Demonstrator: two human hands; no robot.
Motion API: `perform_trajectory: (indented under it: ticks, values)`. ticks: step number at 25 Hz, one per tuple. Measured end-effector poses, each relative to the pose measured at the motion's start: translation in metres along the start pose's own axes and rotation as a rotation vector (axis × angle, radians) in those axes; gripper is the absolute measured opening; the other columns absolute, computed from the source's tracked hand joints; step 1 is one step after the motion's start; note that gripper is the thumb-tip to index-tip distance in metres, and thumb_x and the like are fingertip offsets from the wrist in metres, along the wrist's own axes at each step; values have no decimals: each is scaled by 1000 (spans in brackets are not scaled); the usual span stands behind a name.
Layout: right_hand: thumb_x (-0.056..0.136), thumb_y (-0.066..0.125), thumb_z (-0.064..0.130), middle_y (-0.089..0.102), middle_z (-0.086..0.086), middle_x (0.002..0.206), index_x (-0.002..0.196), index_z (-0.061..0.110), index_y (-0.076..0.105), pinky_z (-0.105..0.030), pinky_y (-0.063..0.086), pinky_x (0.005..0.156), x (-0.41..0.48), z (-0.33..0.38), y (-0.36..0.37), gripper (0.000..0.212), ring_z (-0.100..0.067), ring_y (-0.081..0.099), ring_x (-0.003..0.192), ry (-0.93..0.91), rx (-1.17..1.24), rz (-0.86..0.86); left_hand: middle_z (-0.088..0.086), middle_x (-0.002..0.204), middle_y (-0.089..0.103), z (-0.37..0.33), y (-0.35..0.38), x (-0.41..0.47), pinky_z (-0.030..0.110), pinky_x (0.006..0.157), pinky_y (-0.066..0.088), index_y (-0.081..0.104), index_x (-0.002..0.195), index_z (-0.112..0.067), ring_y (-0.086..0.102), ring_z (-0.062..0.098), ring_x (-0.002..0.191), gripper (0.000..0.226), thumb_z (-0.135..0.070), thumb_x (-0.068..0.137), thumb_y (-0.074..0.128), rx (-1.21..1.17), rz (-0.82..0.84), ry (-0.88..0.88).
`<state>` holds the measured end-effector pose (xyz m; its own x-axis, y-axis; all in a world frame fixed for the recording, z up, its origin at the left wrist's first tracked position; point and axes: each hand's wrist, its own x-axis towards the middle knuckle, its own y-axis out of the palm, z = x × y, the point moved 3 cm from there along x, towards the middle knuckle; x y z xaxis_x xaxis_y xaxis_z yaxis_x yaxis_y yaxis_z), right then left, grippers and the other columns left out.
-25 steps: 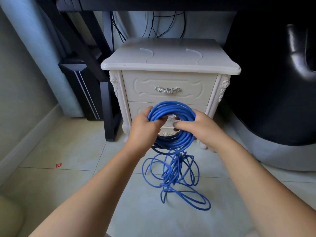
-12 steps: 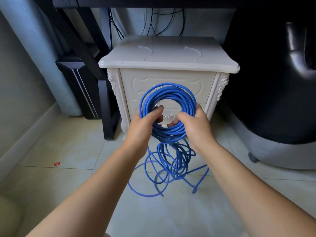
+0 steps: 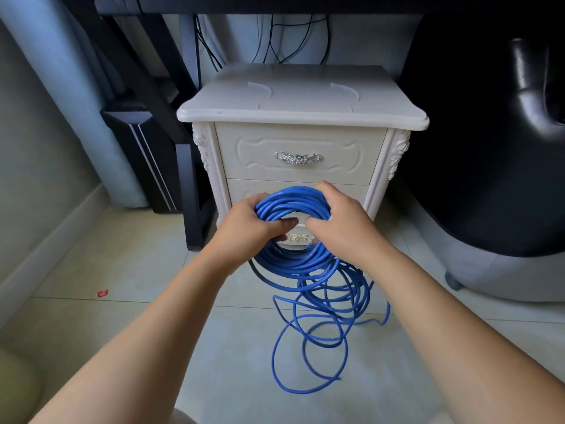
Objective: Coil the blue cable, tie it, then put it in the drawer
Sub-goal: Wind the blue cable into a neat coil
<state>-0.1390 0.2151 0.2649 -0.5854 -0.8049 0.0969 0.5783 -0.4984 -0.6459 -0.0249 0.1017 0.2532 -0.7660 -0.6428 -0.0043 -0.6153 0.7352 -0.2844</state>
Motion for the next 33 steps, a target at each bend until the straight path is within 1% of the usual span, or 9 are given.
perform_trajectory:
  ticks: [4,11,17,20,24,26,28,31,33]
  values:
    - [83,65,22,66,1,79,93,31,56,-33,54,65,1,-2,-6,17,-15,70,66,35,205,-99,-15,49,50,-5,9,0,32,63,48,67,92,-9,45,4,47,6,-11,87,71,-153,-131,10]
    - [79,77,27,76,-5,98,105,21,65,-43,52,96,-1,-20,-1,29,-18,72,94,241,593,42,-3,52,41,-7,9,3,37,65,44,61,84,-15,40,13,47,9,-15,87,71,-518,-375,-64]
    - [82,75,20,75,-10,92,94,14,66,-45,55,92,-1,-14,15,17,-26,73,92,301,808,-23,-1,56,45,-6,24,-5,38,67,42,60,85,-15,45,15,54,11,-20,89,69,-663,-430,-118]
    - [84,60,1,67,-10,66,83,11,57,-36,55,66,2,-17,11,10,-25,69,63,376,885,-174,5,70,56,-5,28,-5,38,78,46,59,91,-13,56,21,70,19,-26,87,72,-585,-185,-76]
    - [81,48,-6,58,-10,53,72,5,52,-38,52,61,7,-26,0,14,-26,61,52,545,1096,-310,-6,116,63,4,23,-10,18,90,43,56,116,-19,60,4,105,61,-40,68,86,-80,241,-36]
    - [84,46,-6,59,-12,56,72,5,51,-37,57,57,7,-27,-4,17,-27,65,53,588,1247,-325,-9,123,51,18,35,-17,15,85,41,45,123,-23,53,3,107,74,-38,65,89,271,218,-64]
    - [85,45,-7,60,-12,55,75,6,52,-37,58,54,7,-25,-5,17,-27,67,53,596,1341,-313,-5,115,51,23,46,-18,17,74,43,47,117,-24,56,8,93,57,-32,72,82,425,88,-18]
    - [85,45,-9,59,-11,53,78,6,53,-41,59,55,7,-23,-9,18,-28,68,55,587,1416,-320,-1,89,64,21,42,-10,12,56,43,65,99,-22,59,8,64,19,-20,81,67,463,25,13]
    - [85,46,-8,61,-14,61,79,6,53,-45,61,59,7,-26,-16,17,-30,69,61,585,1441,-334,3,76,69,24,33,-4,25,63,57,70,93,-15,67,15,63,11,-16,85,63,261,21,-69]
